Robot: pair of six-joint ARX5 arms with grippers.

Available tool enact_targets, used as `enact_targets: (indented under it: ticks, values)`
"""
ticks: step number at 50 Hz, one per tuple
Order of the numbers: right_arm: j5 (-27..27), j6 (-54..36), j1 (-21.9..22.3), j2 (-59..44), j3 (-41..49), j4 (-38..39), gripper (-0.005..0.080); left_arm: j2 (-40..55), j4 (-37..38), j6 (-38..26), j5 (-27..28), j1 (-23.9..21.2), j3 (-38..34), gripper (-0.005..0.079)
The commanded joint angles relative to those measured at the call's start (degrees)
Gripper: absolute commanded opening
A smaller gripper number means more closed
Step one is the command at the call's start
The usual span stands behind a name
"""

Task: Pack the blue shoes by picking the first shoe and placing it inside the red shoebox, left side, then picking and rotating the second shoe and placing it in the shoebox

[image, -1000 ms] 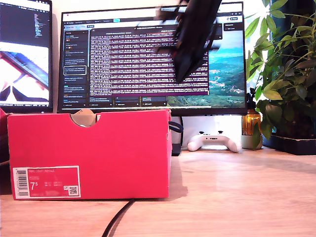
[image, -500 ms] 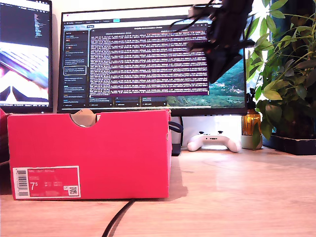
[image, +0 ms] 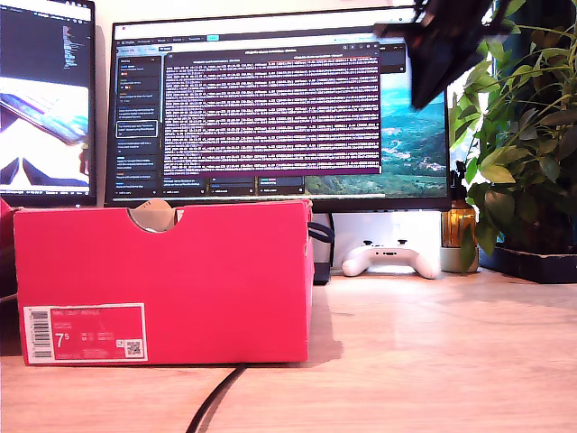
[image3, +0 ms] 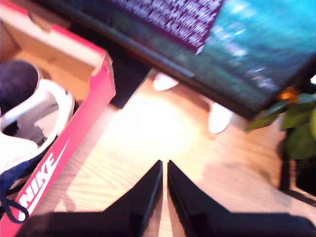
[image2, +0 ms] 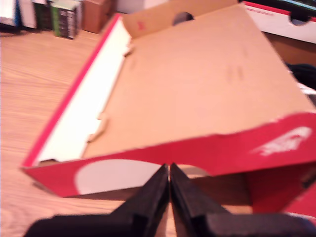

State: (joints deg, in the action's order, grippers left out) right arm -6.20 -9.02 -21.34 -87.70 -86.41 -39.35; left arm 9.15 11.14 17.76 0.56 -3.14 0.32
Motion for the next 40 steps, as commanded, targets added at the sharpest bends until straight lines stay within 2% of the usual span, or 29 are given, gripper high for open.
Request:
enact_targets:
  ticks: [1,11,23,40]
  values:
    - [0.28,0.26,0.26,2.36,1.25,-0.46,0.0001,0.11,0.85,-0.70,0.68,0.63,-1.73,-0.0021]
    - [0.26,3.63,2.16,7.50,1.46,-4.17,0.0001,0.11,0.87,-1.07,2.10,0.79,-1.73,-0.0021]
    - [-0.44,4.74,2.73,13.84,6.40,-3.13,0.0000,0.15,0.96,-0.83,2.05,2.91,-1.73,-0.0021]
    - [-0.42,4.72,2.73,16.02,9.68,-2.97,0.0001,0.15,0.85,-1.25,4.24,4.20,-1.73,-0.0021]
